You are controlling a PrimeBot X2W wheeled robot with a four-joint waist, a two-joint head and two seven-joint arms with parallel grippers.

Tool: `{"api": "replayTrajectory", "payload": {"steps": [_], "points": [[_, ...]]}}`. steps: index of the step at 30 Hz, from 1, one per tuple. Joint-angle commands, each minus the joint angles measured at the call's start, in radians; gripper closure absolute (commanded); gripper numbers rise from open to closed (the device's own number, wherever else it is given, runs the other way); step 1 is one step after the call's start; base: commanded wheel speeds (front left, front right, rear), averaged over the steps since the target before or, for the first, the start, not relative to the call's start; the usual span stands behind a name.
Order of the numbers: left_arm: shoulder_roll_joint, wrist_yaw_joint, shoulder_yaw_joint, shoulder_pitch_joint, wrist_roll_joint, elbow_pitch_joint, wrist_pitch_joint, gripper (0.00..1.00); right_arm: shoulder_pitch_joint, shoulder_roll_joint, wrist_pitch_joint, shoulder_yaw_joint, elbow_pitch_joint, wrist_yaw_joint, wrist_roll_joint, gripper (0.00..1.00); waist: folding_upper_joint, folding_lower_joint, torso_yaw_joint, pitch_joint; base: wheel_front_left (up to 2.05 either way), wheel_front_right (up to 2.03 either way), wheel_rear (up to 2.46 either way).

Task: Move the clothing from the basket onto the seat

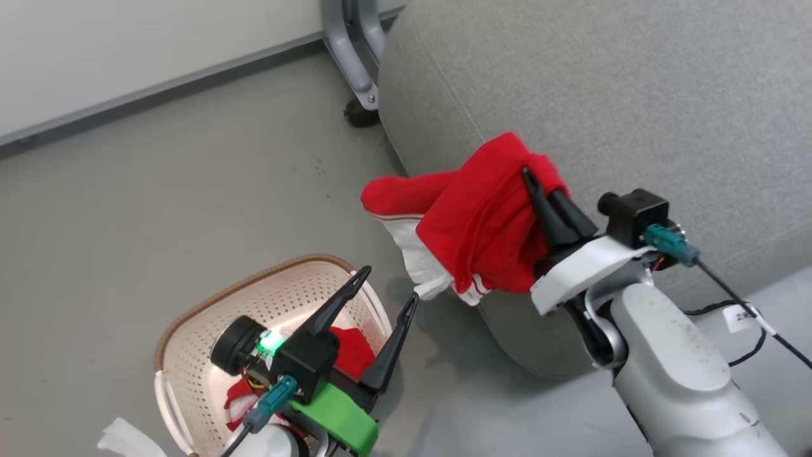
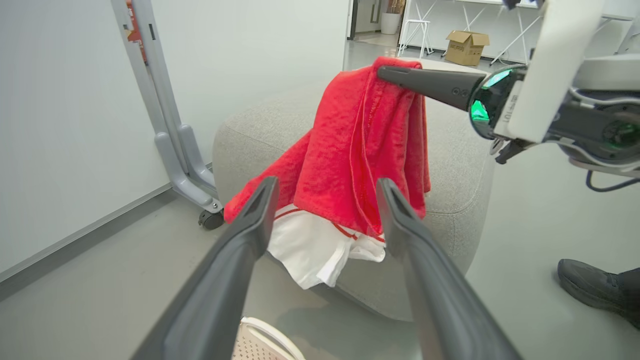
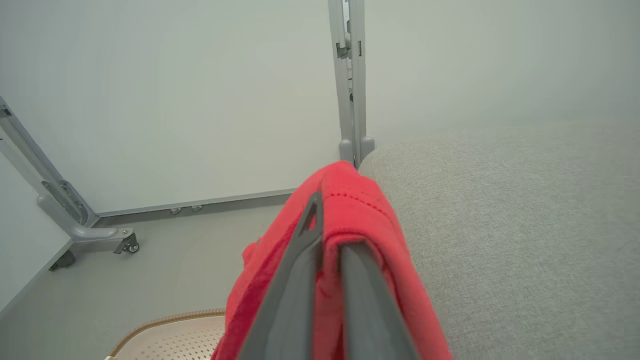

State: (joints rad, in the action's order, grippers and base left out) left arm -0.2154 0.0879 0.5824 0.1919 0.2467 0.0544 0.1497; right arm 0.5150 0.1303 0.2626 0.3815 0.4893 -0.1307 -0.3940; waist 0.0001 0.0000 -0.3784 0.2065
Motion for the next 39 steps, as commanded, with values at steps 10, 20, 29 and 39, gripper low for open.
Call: {"api": "replayTrajectory", "payload": {"steps": [10,20,29,39], "points": [[-0.041,0.015,0.02,0.115,-0.04,-0.069,-0.042,0.0,0.115,0.038,0.003,-0.209,-0.031,0.0,0.027,1.0,-0.0001,0.0,-0.014,0.215,0.0,0.0,0.0],[-0.071,0.021,0.018,0.229,-0.075,-0.125,-0.06,0.0,0.319,0.169,0.003,-0.401,-0.012,0.0,0.058,1.0,-0.0001,0.0,0.058,0.397,0.0,0.0,0.0],[-0.084,0.018,0.012,0.291,-0.092,-0.147,-0.057,0.0,0.418,0.244,0.003,-0.523,0.046,0.0,0.102,1.0,-0.0001,0.0,0.108,0.497,0.0,0.0,0.0],[-0.078,0.012,0.015,0.322,-0.091,-0.133,-0.035,0.0,0.355,0.17,0.003,-0.595,0.18,0.0,0.114,0.0,-0.0001,0.0,0.128,0.529,0.0,0.0,0.0]]}}
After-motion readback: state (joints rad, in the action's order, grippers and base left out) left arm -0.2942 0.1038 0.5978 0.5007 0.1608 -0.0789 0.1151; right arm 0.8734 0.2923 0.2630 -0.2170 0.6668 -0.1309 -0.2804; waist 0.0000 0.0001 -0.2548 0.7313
